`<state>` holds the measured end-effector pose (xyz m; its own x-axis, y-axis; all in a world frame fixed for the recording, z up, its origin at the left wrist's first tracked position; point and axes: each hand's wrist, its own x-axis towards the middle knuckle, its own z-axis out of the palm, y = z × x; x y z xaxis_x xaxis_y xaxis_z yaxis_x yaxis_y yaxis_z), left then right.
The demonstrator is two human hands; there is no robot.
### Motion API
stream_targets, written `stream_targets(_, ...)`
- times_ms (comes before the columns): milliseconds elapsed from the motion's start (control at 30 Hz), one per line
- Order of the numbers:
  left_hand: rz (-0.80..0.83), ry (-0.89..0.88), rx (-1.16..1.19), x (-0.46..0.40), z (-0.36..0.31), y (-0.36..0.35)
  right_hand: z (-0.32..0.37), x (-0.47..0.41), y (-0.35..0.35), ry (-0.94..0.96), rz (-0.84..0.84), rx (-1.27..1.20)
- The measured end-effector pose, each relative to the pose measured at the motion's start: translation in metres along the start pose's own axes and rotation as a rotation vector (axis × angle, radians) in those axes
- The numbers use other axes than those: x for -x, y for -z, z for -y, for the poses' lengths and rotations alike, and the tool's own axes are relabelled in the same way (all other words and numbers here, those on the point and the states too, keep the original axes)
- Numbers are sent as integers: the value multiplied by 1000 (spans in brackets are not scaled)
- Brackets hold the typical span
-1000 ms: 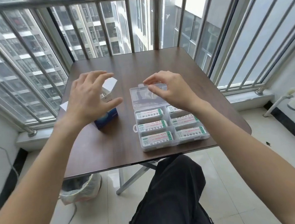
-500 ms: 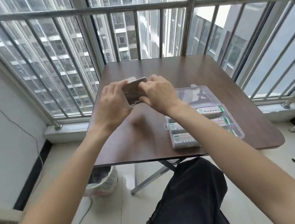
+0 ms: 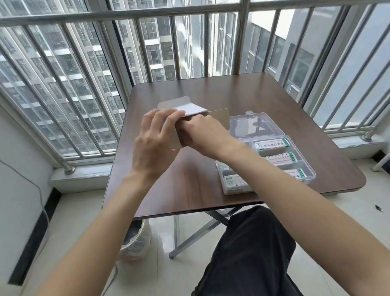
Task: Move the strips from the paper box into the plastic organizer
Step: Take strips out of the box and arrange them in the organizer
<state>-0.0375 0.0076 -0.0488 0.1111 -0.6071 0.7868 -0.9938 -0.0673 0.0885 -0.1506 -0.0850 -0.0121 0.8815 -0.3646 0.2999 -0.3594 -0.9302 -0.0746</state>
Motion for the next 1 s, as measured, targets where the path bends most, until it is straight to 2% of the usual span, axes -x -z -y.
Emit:
stream_targets(167, 46, 44, 25, 2, 0, 1, -13, 4, -11, 50, -107, 25)
stream_targets(333, 125, 176, 84, 2, 5, 3, -19, 7, -4, 43, -333, -386)
stream_targets(500, 185, 320, 158, -1, 10, 5, -21, -1, -1, -32, -391, -489)
stream_targets(667, 277, 471, 233, 1, 26, 5, -29, -10, -5, -182, -390, -597)
stream_targets(867, 398, 583, 218, -2, 48, 5, -34, -15, -6, -488, -321, -1154)
stream_targets(1000, 514, 669, 256, -3, 61, 5, -39, -11, -8, -572, -288, -1363)
